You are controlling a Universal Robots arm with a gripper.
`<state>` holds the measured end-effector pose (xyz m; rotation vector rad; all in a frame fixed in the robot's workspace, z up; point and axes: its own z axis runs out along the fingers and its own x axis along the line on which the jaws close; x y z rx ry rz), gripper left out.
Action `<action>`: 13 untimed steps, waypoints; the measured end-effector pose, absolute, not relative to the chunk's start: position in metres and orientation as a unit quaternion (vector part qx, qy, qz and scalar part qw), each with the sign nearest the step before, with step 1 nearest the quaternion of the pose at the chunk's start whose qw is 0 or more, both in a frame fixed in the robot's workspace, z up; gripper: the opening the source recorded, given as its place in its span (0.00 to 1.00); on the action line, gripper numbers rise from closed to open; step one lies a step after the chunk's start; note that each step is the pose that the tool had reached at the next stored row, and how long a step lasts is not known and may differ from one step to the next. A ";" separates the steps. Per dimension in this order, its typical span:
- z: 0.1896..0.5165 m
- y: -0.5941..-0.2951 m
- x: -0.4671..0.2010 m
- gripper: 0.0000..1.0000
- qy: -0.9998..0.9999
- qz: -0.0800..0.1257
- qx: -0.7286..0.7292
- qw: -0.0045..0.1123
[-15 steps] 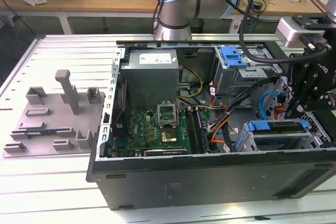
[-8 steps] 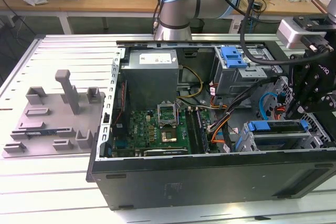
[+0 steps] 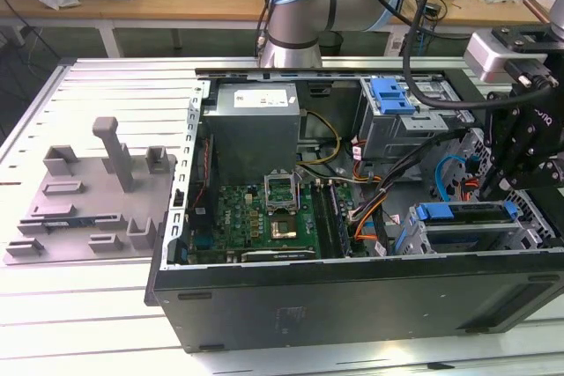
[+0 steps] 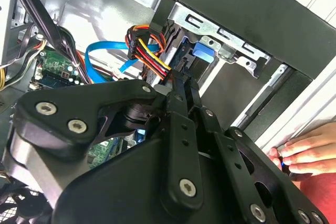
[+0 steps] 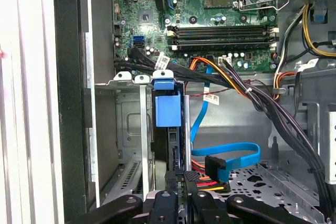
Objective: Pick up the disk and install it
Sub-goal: 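Insert the first disk wire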
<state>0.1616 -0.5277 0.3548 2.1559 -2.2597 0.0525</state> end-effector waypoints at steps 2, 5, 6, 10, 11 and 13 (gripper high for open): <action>0.355 -0.528 0.162 0.17 -0.726 0.017 0.688 0.009; 0.355 -0.529 0.162 0.17 -0.727 0.017 0.686 0.009; 0.355 -0.529 0.162 0.17 -0.727 0.017 0.686 0.009; 0.354 -0.529 0.162 0.17 -0.727 0.017 0.686 0.009; 0.354 -0.529 0.162 0.17 -0.727 0.017 0.686 0.009; 0.353 -0.529 0.162 0.17 -0.727 0.017 0.686 0.009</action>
